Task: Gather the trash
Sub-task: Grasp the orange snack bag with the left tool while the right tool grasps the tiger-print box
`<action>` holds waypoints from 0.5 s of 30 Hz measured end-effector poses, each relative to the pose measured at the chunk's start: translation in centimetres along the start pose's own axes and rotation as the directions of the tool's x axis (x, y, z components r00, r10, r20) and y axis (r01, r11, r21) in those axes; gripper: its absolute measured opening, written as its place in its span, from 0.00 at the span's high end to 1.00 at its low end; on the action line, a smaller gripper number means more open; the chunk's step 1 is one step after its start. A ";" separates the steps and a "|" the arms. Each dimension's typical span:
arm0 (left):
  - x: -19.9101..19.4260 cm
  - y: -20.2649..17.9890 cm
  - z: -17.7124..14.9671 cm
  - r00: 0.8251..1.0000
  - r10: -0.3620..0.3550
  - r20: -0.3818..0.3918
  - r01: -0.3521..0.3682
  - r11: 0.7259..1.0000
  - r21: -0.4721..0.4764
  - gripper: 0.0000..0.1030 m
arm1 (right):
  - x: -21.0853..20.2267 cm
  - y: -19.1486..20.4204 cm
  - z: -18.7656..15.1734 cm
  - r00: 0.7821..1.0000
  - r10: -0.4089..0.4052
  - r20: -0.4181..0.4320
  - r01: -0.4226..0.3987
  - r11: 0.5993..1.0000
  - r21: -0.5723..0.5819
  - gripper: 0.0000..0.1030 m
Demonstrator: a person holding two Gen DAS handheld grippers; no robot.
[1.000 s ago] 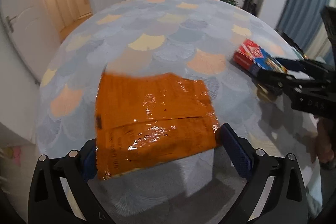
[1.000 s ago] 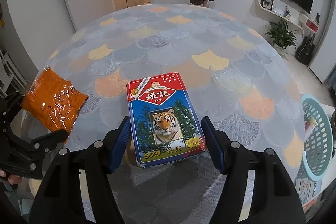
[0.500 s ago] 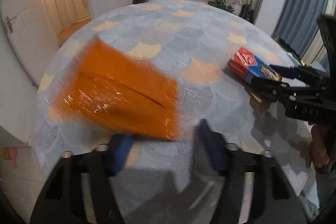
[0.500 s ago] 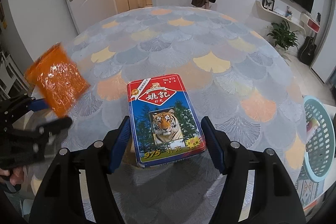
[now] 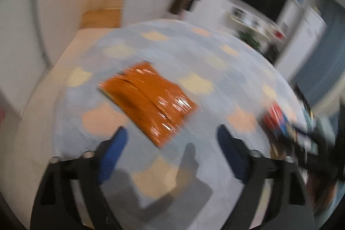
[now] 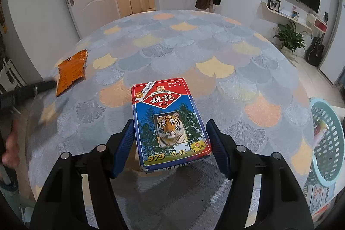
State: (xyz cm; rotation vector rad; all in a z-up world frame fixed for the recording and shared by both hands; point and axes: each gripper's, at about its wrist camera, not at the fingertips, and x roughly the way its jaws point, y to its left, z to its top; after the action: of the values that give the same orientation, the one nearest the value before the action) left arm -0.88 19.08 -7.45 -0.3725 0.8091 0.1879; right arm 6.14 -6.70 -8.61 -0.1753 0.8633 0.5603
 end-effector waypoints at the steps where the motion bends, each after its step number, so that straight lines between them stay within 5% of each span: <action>1: 1.0 1.0 1.0 0.999 0.022 -0.029 -0.024 0.998 -0.065 0.11 | 0.0 -0.1 0.0 1.000 0.000 0.002 0.000 1.000 0.004 0.38; 3: 2.9 2.0 2.1 0.996 0.003 -0.092 -0.017 0.989 -0.150 0.07 | -0.1 -0.1 0.1 1.000 0.001 0.008 -0.001 1.000 0.008 0.38; 7: 4.3 0.5 4.1 0.995 -0.027 -0.099 0.013 0.989 -0.144 0.07 | -0.1 -0.5 0.2 1.000 0.008 0.006 -0.009 1.000 0.019 0.38; 15: 8.0 -4.3 5.1 0.988 0.132 -0.084 -0.124 0.988 0.094 0.08 | -0.3 -1.1 0.5 1.000 0.005 0.014 -0.006 0.999 0.032 0.38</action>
State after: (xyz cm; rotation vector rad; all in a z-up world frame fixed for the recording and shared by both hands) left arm 9.29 17.32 -9.03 -0.2464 0.9278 0.2559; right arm 6.92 -7.51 -8.15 -0.1402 0.8592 0.5519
